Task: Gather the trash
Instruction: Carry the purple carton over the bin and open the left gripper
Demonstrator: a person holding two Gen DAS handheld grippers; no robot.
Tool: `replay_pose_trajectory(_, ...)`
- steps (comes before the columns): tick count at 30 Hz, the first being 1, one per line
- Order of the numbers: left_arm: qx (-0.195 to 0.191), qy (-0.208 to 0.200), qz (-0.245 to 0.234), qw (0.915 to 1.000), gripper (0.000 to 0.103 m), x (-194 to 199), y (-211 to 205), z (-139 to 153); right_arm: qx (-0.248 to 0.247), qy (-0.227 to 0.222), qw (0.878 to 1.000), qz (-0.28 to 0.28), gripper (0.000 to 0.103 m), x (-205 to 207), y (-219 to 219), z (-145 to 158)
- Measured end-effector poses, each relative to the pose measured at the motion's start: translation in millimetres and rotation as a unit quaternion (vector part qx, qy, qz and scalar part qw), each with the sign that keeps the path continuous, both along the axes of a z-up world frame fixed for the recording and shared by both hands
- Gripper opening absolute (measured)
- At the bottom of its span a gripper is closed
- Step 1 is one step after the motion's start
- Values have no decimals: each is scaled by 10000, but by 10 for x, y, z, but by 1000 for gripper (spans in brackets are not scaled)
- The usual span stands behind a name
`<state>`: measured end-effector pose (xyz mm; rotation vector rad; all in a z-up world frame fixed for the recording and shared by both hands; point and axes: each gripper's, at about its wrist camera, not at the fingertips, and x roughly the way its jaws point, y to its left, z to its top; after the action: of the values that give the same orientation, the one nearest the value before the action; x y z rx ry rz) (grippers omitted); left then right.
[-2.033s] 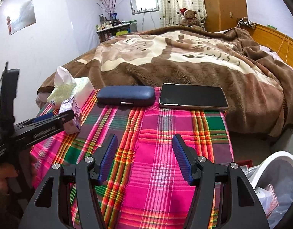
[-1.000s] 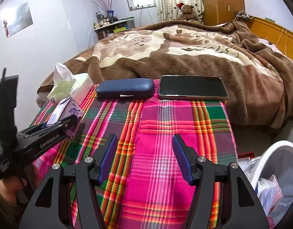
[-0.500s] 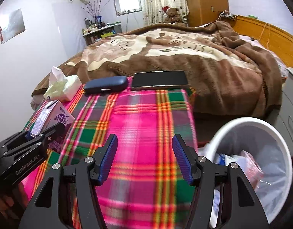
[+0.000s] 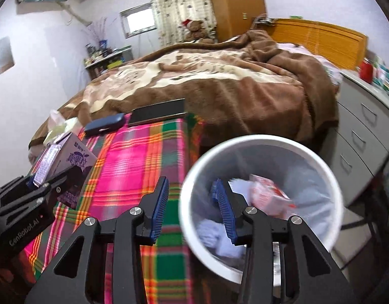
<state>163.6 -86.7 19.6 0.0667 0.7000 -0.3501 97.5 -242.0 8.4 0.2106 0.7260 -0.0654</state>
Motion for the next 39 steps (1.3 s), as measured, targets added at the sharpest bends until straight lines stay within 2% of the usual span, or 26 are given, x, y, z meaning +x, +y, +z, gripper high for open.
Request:
replay_pose_trajectory(5,-93,141,-412,9990,38,-93,-388,-33,-7,9,9994,-347,41,-133,-285,-15)
replay_pose_trajectory(12,-18,179,-894,9958,38,-160,-893,-61,8,64,9976,-684,41,-237,-591,-62)
replay_pose_trajectory(24,28,534,-1346,9895,38,-28,-1432,-324,28,219,9952,-956,41,-324,-870,-165)
replay_pose_trajectory(27,-83,651,-1341,9888,39,40,-1474,-371,75,243,9946,-1010,41,-342,-937,-184)
replay_pose_trajectory(29,-89,614,-1409,9881,47,45,-1506,-377,90,243,9944,-1026,41,-345,-950,-182)
replay_pose_trajectory(30,-112,561,-1449,9878,56,43,-1512,-376,92,239,9944,-1030,41,-349,-952,-180)
replay_pose_trajectory(31,-113,544,-1463,9877,60,41,-1517,-375,95,232,9943,-1033,41,-354,-955,-179)
replay_pose_trajectory(35,-150,638,-1470,9870,60,46,-1508,-376,103,218,9945,-1017,41,-363,-968,-176)
replay_pose_trajectory(39,-56,562,-1402,9885,60,-17,-1468,-348,99,216,9949,-976,41,-377,-950,-181)
